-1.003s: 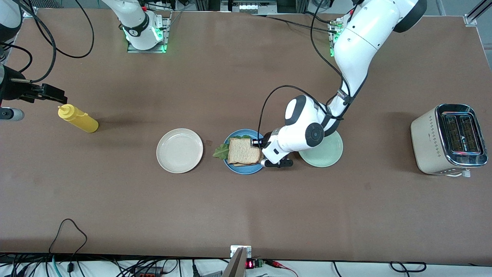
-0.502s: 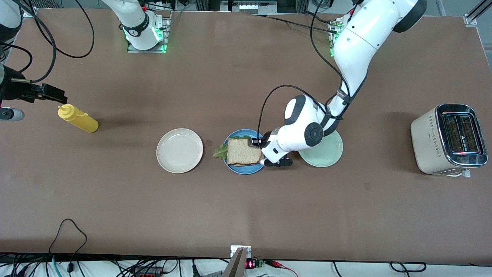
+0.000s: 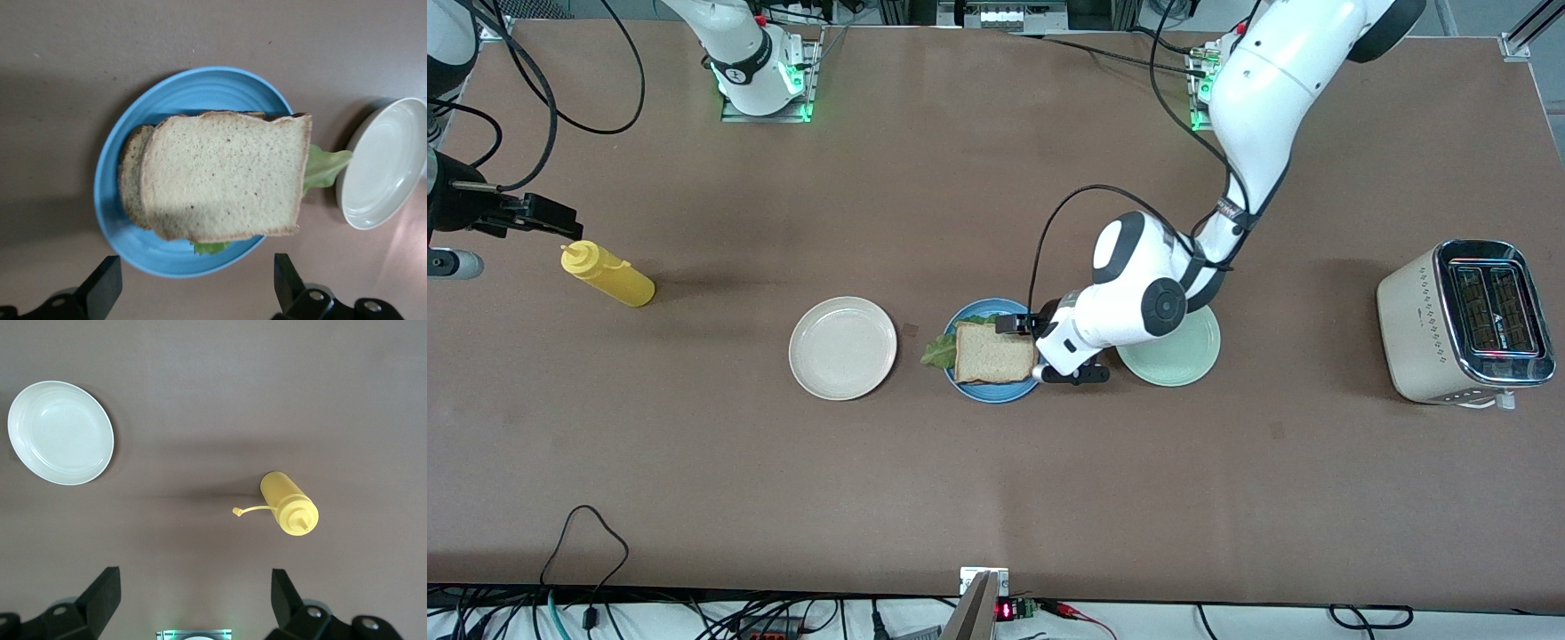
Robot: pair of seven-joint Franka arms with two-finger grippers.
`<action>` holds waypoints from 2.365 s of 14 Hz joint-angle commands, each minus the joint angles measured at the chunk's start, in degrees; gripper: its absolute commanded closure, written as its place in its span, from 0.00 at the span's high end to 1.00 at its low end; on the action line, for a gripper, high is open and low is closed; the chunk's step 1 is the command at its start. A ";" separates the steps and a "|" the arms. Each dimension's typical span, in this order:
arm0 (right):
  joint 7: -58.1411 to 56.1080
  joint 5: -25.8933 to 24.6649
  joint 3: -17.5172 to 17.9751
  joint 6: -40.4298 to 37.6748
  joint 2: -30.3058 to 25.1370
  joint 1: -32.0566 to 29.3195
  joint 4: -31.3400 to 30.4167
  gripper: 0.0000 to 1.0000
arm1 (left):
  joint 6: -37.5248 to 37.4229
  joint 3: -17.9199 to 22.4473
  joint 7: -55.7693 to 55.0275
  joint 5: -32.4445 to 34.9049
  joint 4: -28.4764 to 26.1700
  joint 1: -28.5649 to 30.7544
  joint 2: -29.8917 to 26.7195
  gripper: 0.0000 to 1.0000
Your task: Make sandwich in blue plate with both arms
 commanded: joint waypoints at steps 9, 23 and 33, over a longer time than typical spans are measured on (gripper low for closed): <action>-0.41 0.23 0.41 -0.20 -1.15 -0.29 -1.07 1.00 | -20.54 2.21 1.58 27.14 2.00 12.80 -12.82 1.00; -0.85 0.23 0.32 -0.20 -1.15 -0.46 -1.07 1.00 | -43.66 1.34 9.22 32.43 17.13 25.29 -19.93 1.00; -0.93 0.15 0.05 0.85 -1.23 -0.64 -1.15 1.00 | -35.27 11.07 10.54 23.20 5.39 20.91 -27.21 1.00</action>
